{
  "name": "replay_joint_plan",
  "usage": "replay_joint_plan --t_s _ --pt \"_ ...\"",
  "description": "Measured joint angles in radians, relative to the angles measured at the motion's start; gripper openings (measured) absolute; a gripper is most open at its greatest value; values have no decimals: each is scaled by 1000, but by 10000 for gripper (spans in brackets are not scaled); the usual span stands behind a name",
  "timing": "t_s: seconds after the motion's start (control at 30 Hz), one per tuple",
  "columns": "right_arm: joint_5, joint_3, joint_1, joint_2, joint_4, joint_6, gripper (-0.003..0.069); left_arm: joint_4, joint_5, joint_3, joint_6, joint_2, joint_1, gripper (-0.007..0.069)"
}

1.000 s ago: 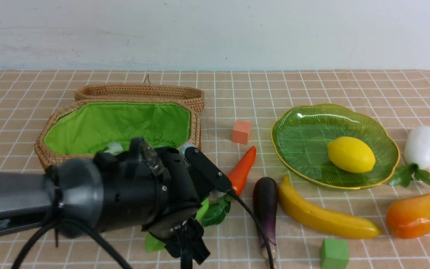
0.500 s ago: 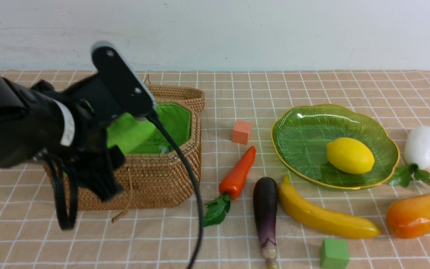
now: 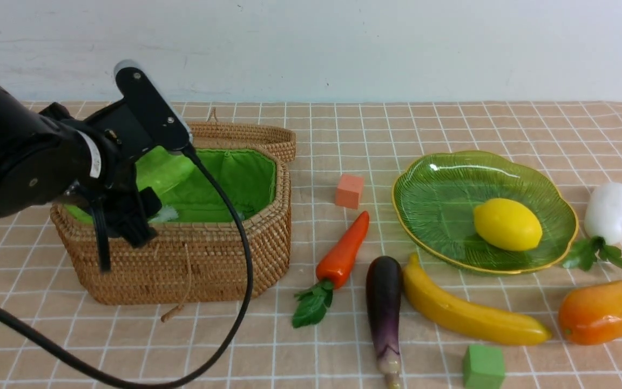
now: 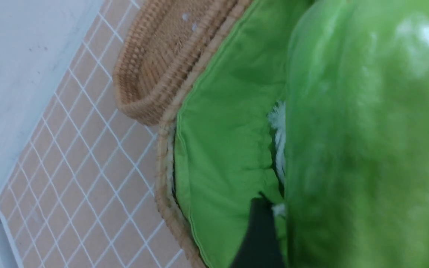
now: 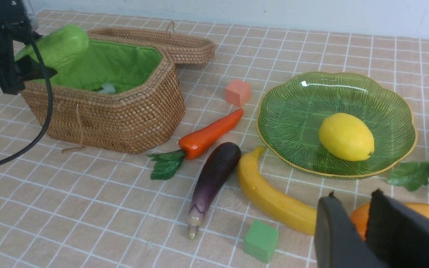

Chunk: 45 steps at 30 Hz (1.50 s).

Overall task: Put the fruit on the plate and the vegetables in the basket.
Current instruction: Take a chayote with your left arm and place it on the basket on the left, then use the left arm to grab a carrot and put it into the left basket

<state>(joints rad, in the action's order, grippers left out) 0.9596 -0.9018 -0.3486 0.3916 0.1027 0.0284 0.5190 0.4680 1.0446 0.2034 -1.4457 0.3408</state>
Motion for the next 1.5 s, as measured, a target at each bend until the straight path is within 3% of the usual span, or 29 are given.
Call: replay_joint_plan --t_s 0.07,0.13,0.3,0.37,0.4,0.5,0.57,0.6,0.77,0.87,0.9,0.97,1.07,1.23,1.5 --pt "0 0 0 0 2 0 150 0 -4 0 -28 9 0 648" --pt "1 0 0 0 2 0 150 0 -3 0 -70 15 0 661" --pt "3 0 0 0 4 0 153 -69 11 3 -216 37 13 594" --pt "3 0 0 0 4 0 155 -208 82 50 -346 61 73 407" --pt "3 0 0 0 4 0 155 -232 100 64 -364 62 93 372" --pt "3 0 0 0 4 0 157 -361 262 204 -446 47 186 113" --pt "5 0 0 0 5 0 157 -405 391 346 -450 -6 262 1" --pt "10 0 0 0 7 0 157 -414 464 423 -443 -54 297 -13" --pt "39 0 0 0 12 1 158 -428 641 652 -389 -296 379 43" --pt "64 0 0 0 20 1 161 -426 668 762 -383 -467 390 183" --pt "66 0 0 0 21 1 161 -423 668 773 -383 -477 390 194" --pt "86 0 0 0 38 1 161 -389 656 834 -383 -582 390 310" --pt "94 0 0 0 51 1 165 -321 603 885 -383 -687 390 414" --pt "100 0 0 0 62 1 167 -237 508 913 -383 -792 387 443" --pt "112 0 0 0 62 1 171 -219 481 916 -384 -884 377 418"
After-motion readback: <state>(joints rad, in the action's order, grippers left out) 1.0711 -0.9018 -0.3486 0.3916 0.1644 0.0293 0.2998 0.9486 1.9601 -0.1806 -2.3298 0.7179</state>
